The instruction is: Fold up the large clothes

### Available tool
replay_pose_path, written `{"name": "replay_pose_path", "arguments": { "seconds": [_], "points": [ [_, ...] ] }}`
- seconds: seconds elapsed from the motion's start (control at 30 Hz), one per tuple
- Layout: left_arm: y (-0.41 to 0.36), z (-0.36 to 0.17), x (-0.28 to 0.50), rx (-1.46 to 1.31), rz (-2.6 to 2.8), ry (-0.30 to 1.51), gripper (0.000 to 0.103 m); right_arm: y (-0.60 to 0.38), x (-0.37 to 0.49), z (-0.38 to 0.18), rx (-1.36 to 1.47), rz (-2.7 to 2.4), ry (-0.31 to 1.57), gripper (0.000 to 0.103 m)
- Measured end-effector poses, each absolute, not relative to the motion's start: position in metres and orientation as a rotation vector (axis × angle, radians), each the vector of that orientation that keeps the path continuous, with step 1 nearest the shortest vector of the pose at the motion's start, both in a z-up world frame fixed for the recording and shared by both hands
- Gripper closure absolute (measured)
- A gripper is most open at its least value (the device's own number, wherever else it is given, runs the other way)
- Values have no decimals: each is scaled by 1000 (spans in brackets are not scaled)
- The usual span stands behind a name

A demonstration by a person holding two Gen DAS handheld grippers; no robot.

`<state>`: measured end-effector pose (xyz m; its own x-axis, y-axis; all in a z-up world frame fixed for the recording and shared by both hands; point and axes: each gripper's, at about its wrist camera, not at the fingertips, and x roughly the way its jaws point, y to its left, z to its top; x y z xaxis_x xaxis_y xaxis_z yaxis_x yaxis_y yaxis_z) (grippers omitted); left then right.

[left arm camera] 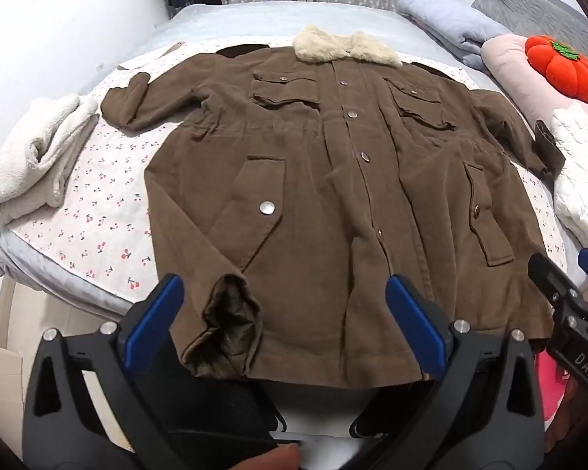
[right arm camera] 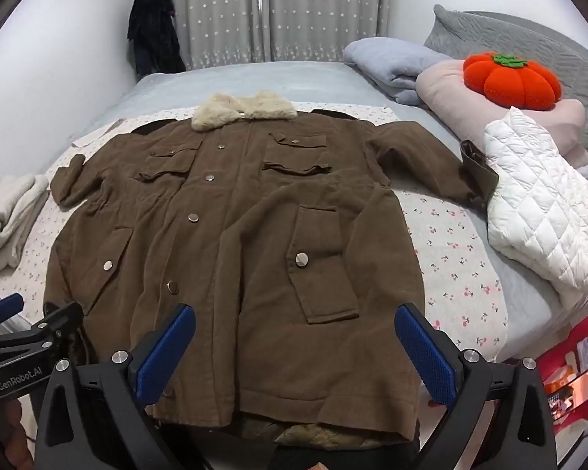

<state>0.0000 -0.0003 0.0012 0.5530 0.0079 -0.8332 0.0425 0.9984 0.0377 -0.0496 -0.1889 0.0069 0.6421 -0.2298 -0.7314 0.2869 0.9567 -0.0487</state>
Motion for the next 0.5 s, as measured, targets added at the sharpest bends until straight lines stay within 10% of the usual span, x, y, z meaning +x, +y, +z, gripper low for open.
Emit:
{"name": "replay_pose_path", "arguments": {
  "seconds": [0.5],
  "points": [
    [-5,4,2,54,-19,993,1,-179,-48,-4,77,-287,839,0]
  ]
}}
